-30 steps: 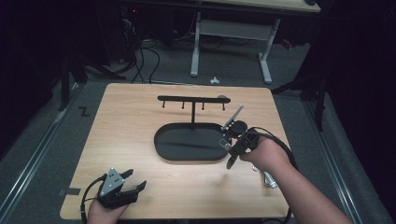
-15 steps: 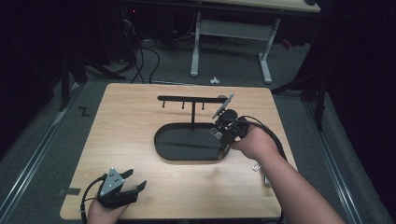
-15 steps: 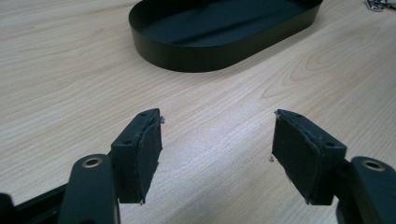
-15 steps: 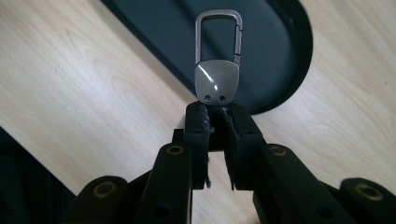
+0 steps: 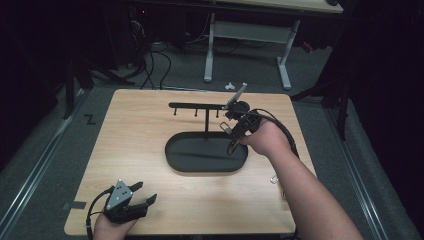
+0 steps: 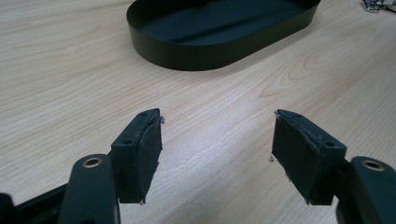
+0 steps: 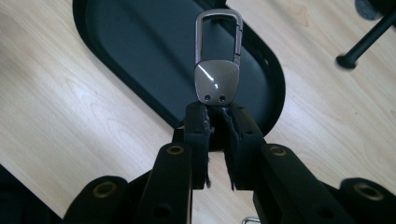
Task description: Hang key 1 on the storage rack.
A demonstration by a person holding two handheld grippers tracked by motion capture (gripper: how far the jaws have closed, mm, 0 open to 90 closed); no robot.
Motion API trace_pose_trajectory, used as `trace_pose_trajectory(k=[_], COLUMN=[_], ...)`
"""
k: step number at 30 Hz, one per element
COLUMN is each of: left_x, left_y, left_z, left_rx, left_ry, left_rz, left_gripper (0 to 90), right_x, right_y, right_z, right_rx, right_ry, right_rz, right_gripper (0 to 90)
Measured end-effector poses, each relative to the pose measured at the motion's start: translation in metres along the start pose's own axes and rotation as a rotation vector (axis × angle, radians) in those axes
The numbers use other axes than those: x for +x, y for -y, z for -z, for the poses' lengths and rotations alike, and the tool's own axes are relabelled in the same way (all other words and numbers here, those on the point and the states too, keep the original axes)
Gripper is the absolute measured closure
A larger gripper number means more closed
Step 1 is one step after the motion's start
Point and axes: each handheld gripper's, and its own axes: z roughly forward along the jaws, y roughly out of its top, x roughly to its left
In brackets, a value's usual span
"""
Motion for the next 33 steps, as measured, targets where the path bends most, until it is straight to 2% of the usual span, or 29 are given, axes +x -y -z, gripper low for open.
trace_pose_trajectory(k=[4, 5, 6, 12, 14, 15, 16, 18, 19, 26, 33], left_x=[0.000, 0.000, 0.000, 0.001, 0.001, 0.000, 0.000, 0.000, 0.000, 0.000, 0.000], left_y=[0.000, 0.000, 0.000, 0.000, 0.000, 0.000, 0.000, 0.000, 0.000, 0.001, 0.001], left_z=[0.000, 0.000, 0.000, 0.000, 0.000, 0.000, -0.001, -0.001, -0.001, -0.002, -0.002], left_rx=[0.001, 0.001, 0.001, -0.001, 0.001, 0.002, 0.001, 0.002, 0.003, 0.008, 0.016], left_ry=[0.001, 0.001, 0.000, -0.001, 0.000, 0.000, -0.001, 0.001, 0.001, 0.004, 0.013], left_rz=[0.000, 0.000, 0.001, 0.001, 0.000, -0.002, -0.003, -0.004, -0.004, -0.005, -0.003], left_gripper=[33.4, 33.4, 33.4, 33.5, 33.5, 33.5, 33.5, 33.6, 33.5, 33.6, 33.5], right_x=[-0.003, -0.002, -0.004, -0.004, -0.006, -0.005, -0.007, -0.007, -0.009, -0.010, -0.010], right_y=[-0.009, -0.011, -0.014, -0.023, -0.026, -0.027, -0.028, -0.029, -0.030, -0.031, -0.034], right_z=[0.002, 0.003, 0.002, 0.000, -0.002, -0.003, -0.004, -0.006, -0.008, -0.022, -0.032], right_rx=[-0.015, -0.012, -0.022, -0.039, -0.046, -0.039, -0.044, -0.043, -0.045, -0.040, -0.056], right_ry=[0.003, 0.004, 0.004, 0.002, 0.003, 0.002, 0.003, 0.004, 0.006, 0.001, 0.016], right_rz=[-0.003, -0.025, -0.012, -0.035, -0.026, -0.042, -0.029, -0.050, -0.041, -0.058, -0.078], right_gripper=[80.4, 80.4, 80.4, 80.4, 80.4, 80.4, 80.4, 80.4, 80.4, 80.4, 80.2])
